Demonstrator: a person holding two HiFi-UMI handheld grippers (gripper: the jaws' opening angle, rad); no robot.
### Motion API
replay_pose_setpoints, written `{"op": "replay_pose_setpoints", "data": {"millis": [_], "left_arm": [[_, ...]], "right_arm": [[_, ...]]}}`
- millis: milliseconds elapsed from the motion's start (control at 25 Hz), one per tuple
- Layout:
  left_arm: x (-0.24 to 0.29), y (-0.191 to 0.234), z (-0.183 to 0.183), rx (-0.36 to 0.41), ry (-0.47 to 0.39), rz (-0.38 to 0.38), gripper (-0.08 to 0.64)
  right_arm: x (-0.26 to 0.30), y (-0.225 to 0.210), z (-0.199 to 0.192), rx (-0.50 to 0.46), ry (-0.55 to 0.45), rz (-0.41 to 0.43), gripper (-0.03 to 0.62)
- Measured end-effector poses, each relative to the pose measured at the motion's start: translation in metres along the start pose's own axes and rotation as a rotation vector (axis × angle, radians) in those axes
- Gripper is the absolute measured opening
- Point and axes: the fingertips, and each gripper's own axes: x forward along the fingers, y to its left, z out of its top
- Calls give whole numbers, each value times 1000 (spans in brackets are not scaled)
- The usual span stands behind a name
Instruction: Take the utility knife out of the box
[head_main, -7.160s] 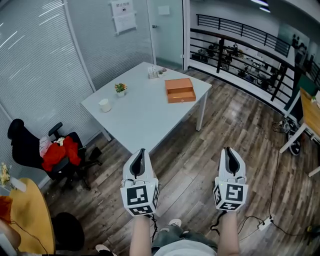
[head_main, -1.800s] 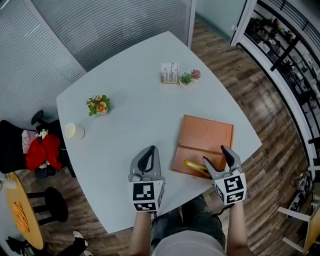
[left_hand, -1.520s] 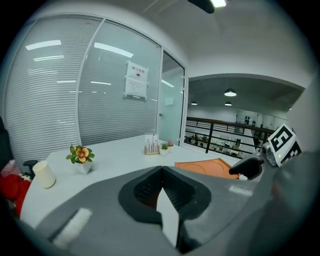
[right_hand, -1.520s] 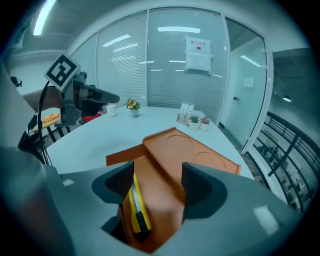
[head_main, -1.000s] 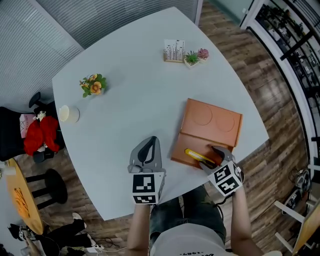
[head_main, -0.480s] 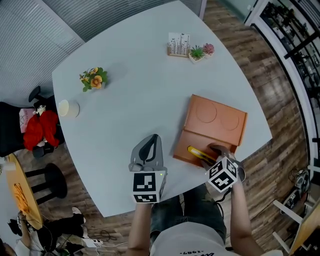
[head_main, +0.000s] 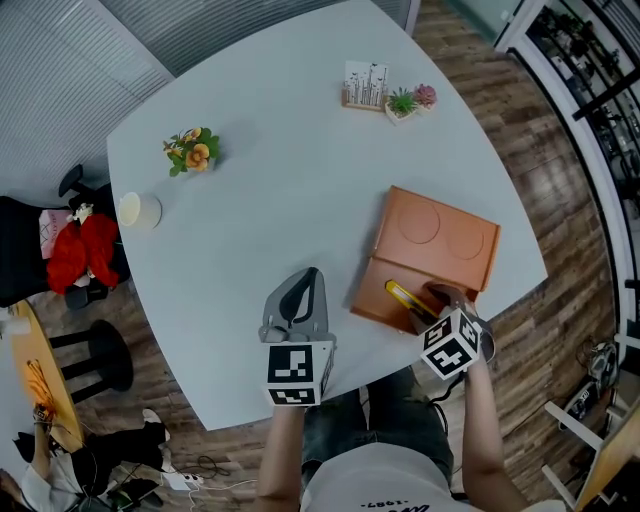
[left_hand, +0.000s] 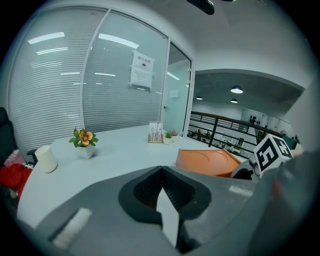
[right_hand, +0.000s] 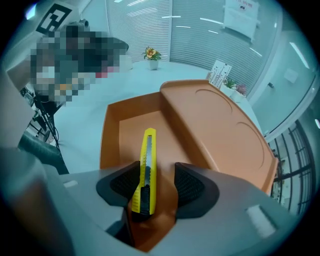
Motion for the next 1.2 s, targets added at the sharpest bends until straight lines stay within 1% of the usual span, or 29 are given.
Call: {"op": "replay_pose_setpoints", "data": {"millis": [120, 320, 440, 600, 680, 720, 800, 1080, 1200], "left_arm": [[-1, -1, -1, -3, 0, -3, 0], [-5, -4, -3, -9, -2, -8, 0], [-7, -6, -4, -10, -2, -7, 0], [-10, -8, -7, -10, 0, -5, 0], [-13, -8, -8, -12, 0, -1, 0], [-14, -8, -8, -14, 0, 1, 0], [-17, -6, -9, -21, 2, 7, 0], [-23, -4, -9, -32, -11, 29, 0], [-26, -3, -9, -42, -15, 30, 0]], "right_arm": [[-2, -5, 0, 16, -9, -26, 228], [-2, 0, 0, 27, -12, -7, 227], [2, 3, -2, 15, 16, -9, 227], [10, 5, -7, -33, 73, -20, 221], [13, 9, -9, -43, 88, -12, 194], [13, 11, -9, -36, 89, -7, 168], [13, 12, -9, -19, 87, -7, 155], [14, 12, -10, 6, 94, -11, 153], [15, 12, -9, -3, 86, -14, 153]]}}
